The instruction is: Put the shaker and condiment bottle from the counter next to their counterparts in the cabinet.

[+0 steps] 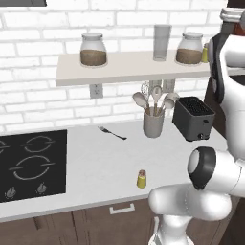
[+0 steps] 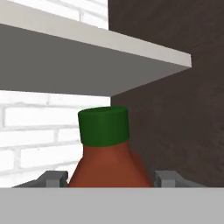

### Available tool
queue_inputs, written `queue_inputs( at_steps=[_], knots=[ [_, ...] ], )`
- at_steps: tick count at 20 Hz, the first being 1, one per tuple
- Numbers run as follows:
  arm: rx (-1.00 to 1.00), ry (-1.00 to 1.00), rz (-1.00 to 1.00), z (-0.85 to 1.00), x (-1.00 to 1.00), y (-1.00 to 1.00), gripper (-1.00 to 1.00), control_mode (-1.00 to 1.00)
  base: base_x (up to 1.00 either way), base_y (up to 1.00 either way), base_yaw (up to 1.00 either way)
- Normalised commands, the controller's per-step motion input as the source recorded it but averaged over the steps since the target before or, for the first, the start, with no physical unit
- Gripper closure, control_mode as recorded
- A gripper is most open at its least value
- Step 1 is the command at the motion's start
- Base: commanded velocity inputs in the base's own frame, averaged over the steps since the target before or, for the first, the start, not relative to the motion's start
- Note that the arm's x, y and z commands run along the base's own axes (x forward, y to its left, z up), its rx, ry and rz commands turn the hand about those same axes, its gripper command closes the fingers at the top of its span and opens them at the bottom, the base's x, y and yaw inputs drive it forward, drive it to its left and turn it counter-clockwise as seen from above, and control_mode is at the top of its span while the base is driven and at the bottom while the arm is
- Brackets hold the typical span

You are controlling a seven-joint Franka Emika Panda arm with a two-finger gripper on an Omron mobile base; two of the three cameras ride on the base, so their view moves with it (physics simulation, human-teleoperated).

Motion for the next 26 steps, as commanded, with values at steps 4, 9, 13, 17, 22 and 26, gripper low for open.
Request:
queue_inputs(
  at_steps=[4,9,13,17,22,26],
  knots=[
    [0.00,0.01,0.00,0.00,0.33,-0.12,1.00,-1.00,0.00,0.00,0.00],
    [0.00,0.01,0.00,0.00,0.17,-0.45,1.00,-1.00,0.00,0.00,0.00],
    [0.00,0.00,0.00,0.00,0.12,-0.45,1.00,-1.00,0.00,0.00,0.00],
    [0.00,0.00,0.00,0.00,0.20,-0.12,1.00,-1.00,0.00,0.00,0.00],
    [0.00,0.00,0.01,0.00,0.13,-0.10,1.00,-1.00,0.00,0.00,0.00],
    [0.00,0.00,0.02,0.00,0.05,-0.06,1.00,-1.00,0.00,0.00,0.00]
  ],
)
